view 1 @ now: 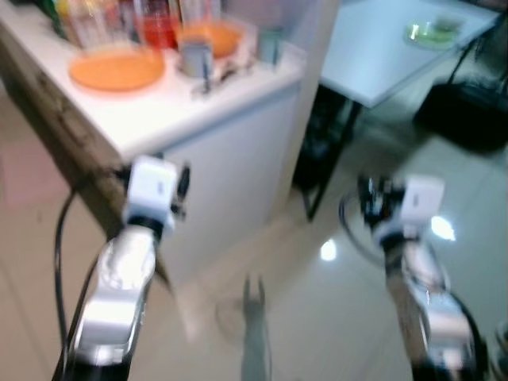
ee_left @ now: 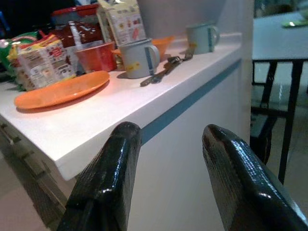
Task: Setting the table
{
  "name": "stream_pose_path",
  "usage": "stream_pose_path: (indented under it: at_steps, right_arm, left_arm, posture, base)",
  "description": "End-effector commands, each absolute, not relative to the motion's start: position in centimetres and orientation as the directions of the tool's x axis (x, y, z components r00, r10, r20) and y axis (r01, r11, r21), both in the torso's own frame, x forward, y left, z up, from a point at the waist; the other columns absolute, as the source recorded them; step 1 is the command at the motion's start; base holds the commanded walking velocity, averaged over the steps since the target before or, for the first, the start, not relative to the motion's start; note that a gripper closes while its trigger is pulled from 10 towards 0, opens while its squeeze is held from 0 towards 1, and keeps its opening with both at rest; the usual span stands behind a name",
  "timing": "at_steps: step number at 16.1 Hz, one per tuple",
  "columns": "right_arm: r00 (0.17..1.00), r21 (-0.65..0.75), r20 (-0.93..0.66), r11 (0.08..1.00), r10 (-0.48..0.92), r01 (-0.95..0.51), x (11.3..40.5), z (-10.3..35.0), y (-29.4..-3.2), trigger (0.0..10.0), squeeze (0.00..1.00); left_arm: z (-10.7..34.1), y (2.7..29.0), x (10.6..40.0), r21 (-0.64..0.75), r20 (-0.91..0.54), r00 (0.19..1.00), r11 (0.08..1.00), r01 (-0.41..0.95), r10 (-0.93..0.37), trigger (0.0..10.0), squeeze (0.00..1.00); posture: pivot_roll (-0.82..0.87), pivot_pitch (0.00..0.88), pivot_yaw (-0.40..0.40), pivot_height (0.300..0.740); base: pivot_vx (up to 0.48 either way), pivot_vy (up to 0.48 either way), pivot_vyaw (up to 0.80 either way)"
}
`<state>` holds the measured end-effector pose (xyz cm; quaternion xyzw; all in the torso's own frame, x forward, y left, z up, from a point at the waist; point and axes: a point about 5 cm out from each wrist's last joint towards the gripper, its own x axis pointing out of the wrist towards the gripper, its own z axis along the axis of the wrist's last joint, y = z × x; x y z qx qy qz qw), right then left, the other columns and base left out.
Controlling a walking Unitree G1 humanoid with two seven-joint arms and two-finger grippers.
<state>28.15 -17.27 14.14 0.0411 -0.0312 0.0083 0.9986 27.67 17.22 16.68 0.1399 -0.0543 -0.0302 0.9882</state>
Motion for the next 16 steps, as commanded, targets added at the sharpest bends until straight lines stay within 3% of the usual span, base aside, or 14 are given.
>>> stream_pose_path:
  at_steps: [1, 6, 13, 16]
  right_arm:
    - [0.998, 0.045, 0.057, 0.999, 0.019, -0.022, 28.1, 14.4, -17.8, 10.0, 0.00]
    - [0.994, 0.064, 0.074, 0.994, 0.081, -0.086, 28.5, 15.1, -16.8, 10.0, 0.00]
    - [0.996, 0.057, 0.055, 0.995, 0.074, -0.077, 28.3, 14.9, -16.9, 10.0, 0.00]
    - [0.993, 0.046, 0.047, 0.993, 0.106, -0.108, 28.4, 14.9, -16.3, 10.0, 0.00]
  left_arm:
    - [17.5, 17.0, 27.7, 0.261, 0.142, 0.987, 0.965, 0.040, -0.079, 10.0, 0.00]
    - [18.8, 16.2, 28.6, 0.266, 0.191, 0.977, 0.963, 0.037, -0.090, 10.0, 0.00]
    - [19.0, 15.6, 29.0, 0.281, 0.178, 0.974, 0.956, 0.083, -0.137, 10.0, 0.00]
    - [19.0, 15.9, 29.0, 0.285, 0.174, 0.976, 0.956, 0.077, -0.130, 10.0, 0.00]
  posture:
    - [0.06, 0.000, -0.021, 0.740]
    - [0.08, 0.000, -0.037, 0.740]
    - [0.07, 0.000, -0.031, 0.740]
    - [0.07, 0.000, -0.035, 0.740]
  base:
    - [0.000, 0.000, 0.00]
    - [0.000, 0.000, -0.12]
    - [0.275, 0.000, -0.46]
    - [0.320, 0.000, 0.00]
